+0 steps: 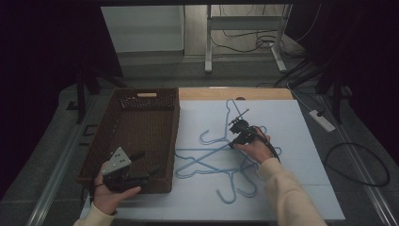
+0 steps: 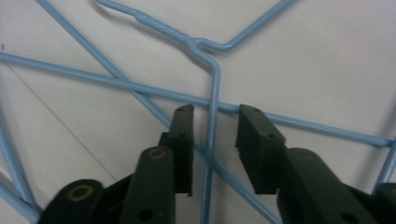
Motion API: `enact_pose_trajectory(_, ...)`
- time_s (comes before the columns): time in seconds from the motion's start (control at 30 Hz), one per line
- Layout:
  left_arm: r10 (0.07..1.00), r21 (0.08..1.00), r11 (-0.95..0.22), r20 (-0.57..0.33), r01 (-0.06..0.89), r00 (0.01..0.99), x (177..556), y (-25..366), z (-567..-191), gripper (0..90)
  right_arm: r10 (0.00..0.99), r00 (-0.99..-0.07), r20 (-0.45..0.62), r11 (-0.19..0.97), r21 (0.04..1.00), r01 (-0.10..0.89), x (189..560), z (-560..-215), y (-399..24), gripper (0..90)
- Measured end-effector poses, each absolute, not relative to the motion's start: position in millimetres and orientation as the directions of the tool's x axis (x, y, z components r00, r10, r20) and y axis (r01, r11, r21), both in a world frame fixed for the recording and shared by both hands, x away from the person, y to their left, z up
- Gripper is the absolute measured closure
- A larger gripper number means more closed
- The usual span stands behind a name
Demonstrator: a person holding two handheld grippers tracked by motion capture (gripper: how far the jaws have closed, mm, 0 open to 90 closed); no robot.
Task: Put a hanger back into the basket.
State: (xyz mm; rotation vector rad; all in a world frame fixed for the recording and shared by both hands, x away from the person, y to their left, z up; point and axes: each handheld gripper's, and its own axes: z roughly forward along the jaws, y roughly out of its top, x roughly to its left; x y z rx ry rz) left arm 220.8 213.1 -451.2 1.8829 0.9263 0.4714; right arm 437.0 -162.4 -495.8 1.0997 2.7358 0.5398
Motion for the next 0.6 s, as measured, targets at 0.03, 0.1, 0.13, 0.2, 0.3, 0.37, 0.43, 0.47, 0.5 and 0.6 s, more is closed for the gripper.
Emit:
enact_pose_trajectory(0.03,0.767,0.879,-0.261,-0.063,0.400,0.638,220.8,213.1,-451.2,26.2,0.693,-0.721,-0.005,0.671,0.371,0.643,437.6,-496.1,-161.3,71.9)
enact_pose_trajectory(0.1,0.767,0.879,-0.261,-0.063,0.400,0.638,220.8,213.2,-451.2,26.2,0.696,-0.718,-0.003,0.670,0.360,0.649,438.6,-496.3,-159.9,75.0)
enact_pose_trajectory(0.13,0.767,0.879,-0.261,-0.063,0.400,0.638,220.8,213.2,-451.2,26.2,0.700,-0.715,-0.004,0.670,0.351,0.654,439.2,-496.6,-159.0,76.8)
enact_pose_trajectory(0.2,0.768,0.879,-0.260,-0.063,0.400,0.638,220.8,213.1,-451.2,26.2,0.701,-0.713,-0.012,0.675,0.335,0.657,440.9,-497.1,-157.7,78.6)
enact_pose_trajectory(0.3,0.767,0.879,-0.261,-0.063,0.400,0.638,220.8,213.1,-451.2,26.3,0.707,-0.707,-0.012,0.671,0.326,0.666,442.0,-497.0,-156.8,84.8)
enact_pose_trajectory(0.37,0.767,0.879,-0.262,-0.061,0.399,0.639,220.7,213.0,-451.1,26.2,0.707,-0.707,-0.009,0.672,0.321,0.667,442.3,-496.9,-156.3,85.9)
enact_pose_trajectory(0.43,0.767,0.879,-0.261,-0.061,0.398,0.638,220.6,213.0,-451.0,26.2,0.712,-0.702,-0.010,0.668,0.319,0.672,442.2,-496.6,-156.1,86.9)
enact_pose_trajectory(0.47,0.767,0.879,-0.261,-0.061,0.398,0.638,220.6,213.0,-450.9,26.2,0.709,-0.705,-0.020,0.673,0.319,0.668,441.8,-496.4,-156.0,87.1)
enact_pose_trajectory(0.5,0.768,0.880,-0.261,-0.061,0.397,0.638,220.6,213.2,-450.8,26.2,0.708,-0.706,-0.030,0.676,0.320,0.664,440.9,-495.7,-156.1,87.4)
enact_pose_trajectory(0.6,0.768,0.880,-0.260,-0.061,0.398,0.637,220.9,213.4,-451.0,26.2,0.712,-0.702,-0.023,0.667,0.333,0.667,440.6,-494.1,-157.3,87.5)
